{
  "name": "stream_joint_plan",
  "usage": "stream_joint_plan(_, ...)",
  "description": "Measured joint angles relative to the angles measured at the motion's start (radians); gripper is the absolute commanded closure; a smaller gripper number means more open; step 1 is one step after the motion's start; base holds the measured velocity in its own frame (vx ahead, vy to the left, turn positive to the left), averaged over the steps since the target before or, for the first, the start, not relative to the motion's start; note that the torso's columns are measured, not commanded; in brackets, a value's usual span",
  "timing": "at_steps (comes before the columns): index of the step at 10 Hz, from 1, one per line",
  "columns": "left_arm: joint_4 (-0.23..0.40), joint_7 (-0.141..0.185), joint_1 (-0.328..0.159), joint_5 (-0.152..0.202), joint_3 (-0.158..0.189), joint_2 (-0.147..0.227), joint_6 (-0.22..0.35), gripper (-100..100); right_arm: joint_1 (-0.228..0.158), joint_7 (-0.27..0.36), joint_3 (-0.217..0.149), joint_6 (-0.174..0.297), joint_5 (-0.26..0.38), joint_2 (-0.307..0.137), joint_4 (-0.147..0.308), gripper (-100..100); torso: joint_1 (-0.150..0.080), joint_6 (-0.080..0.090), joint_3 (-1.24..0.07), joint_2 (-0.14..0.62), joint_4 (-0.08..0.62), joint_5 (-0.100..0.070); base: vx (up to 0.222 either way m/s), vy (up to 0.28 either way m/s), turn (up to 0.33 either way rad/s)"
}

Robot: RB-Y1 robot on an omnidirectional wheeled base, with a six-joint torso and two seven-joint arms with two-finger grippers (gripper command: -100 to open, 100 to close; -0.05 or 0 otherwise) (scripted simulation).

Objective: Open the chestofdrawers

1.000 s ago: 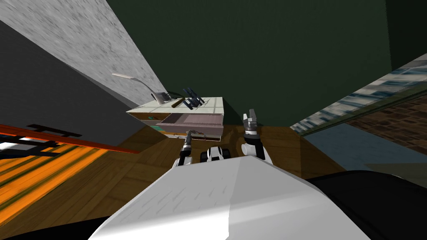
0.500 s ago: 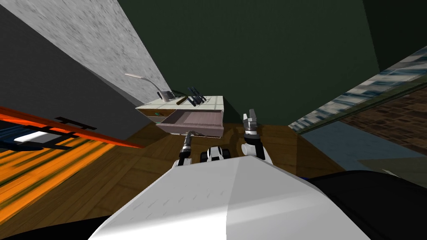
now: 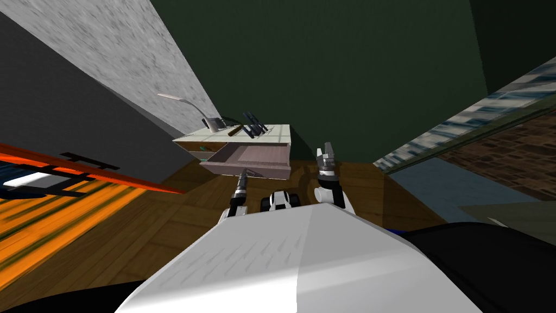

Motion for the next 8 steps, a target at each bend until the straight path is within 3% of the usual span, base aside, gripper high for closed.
stream_joint_plan(7, -0.113, 0.017, 0.045, -0.001, -0.009, 0.021, 0.1, -100, 0.0, 0.0, 0.0, 0.0, 0.0, 0.0, 0.0, 0, -0.009, -0.004, 0.001, 0.01, 0.01, -0.009, -0.001, -0.003, -0.012)
stream_joint_plan(8, -0.11, 0.017, 0.047, 0.0, -0.011, 0.021, 0.103, 0, 0.0, 0.0, 0.0, 0.0, 0.0, 0.0, 0.0, 0, -0.009, -0.003, 0.001, 0.008, 0.006, -0.007, 0.005, 0.007, -0.009)
